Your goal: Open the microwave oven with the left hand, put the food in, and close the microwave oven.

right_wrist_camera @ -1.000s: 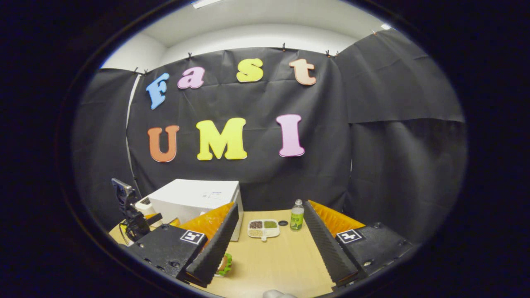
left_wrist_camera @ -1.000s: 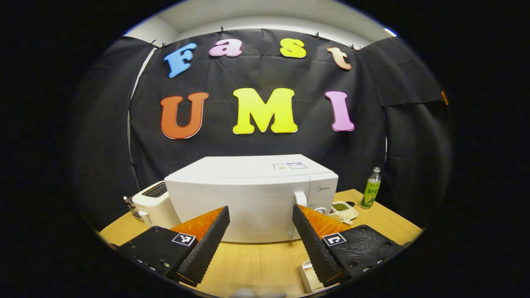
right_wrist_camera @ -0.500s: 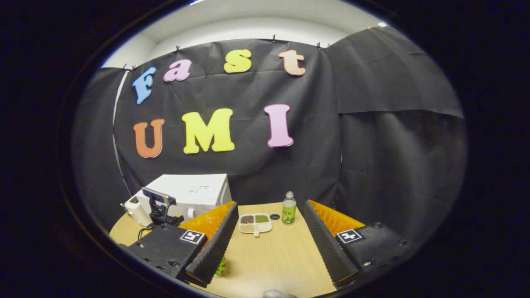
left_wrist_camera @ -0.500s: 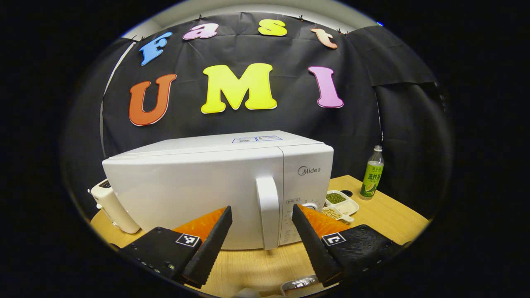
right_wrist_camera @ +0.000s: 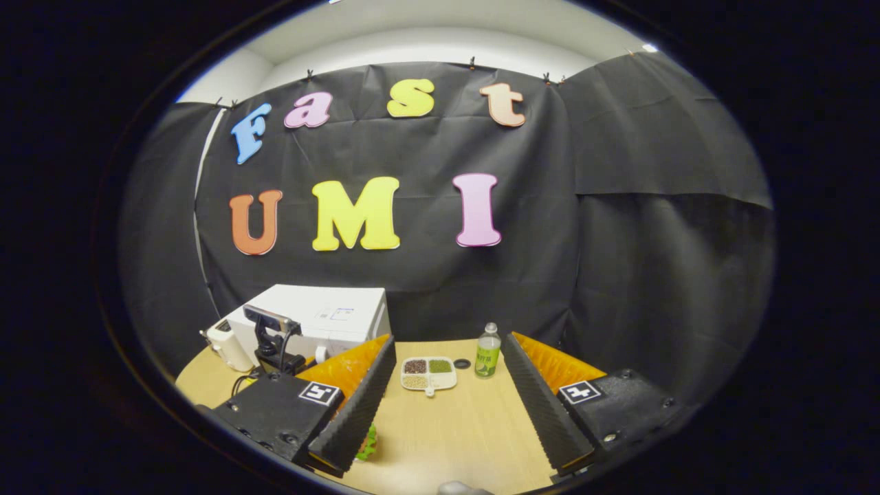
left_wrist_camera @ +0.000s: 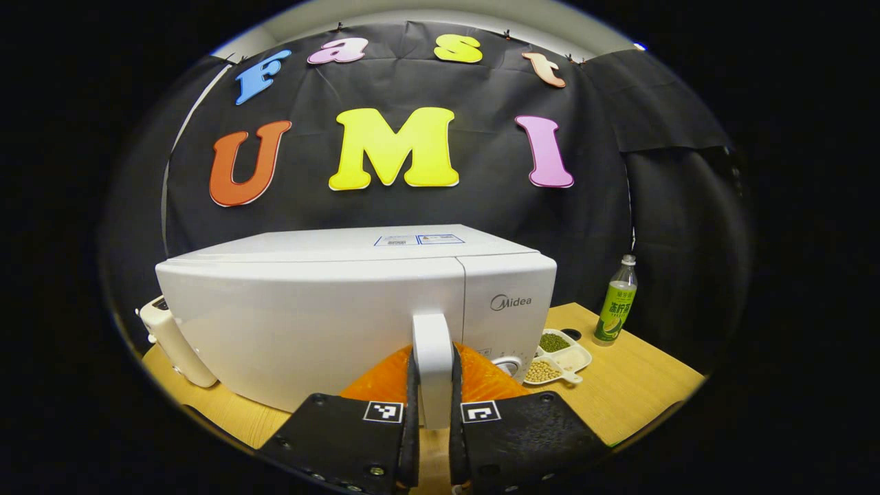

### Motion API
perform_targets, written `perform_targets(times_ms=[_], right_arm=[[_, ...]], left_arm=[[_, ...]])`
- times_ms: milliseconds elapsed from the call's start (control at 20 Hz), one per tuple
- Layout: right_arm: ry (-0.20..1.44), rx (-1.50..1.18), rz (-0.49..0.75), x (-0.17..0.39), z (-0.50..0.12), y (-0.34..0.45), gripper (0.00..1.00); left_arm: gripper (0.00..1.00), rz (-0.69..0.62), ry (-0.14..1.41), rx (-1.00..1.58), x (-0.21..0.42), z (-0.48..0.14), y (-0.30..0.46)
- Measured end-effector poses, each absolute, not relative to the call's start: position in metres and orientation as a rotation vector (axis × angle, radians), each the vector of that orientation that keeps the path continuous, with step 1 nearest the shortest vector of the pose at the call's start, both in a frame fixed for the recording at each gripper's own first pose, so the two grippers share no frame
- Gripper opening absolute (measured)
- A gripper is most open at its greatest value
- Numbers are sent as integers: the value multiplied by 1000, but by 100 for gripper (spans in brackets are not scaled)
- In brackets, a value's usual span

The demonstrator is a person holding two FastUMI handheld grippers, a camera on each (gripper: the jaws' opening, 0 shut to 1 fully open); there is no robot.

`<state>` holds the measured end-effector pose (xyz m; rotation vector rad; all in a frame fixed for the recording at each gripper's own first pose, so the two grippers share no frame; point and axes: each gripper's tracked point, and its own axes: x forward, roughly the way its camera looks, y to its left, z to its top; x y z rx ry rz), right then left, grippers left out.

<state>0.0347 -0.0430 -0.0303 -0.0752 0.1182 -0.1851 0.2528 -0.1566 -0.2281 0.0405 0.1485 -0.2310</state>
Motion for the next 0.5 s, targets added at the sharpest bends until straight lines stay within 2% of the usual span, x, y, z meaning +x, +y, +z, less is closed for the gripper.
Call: perform_targets(times_ms=[50,100,250,500], right_arm=[[123,-69,-182,34,-33,-43,92],[128,-65,-178,34,-33,-42,92],[124,-61,-168,35,-32,-41,92],[110,-126,-122,35,-34,-27,92]], left_arm=[[11,-235,164,28,248,-229,-156],[7,-241,172,22,248,-228,-157],[7,-262,194,12,245,-230,-157],[7,-317,162,29,193,-230,-142]])
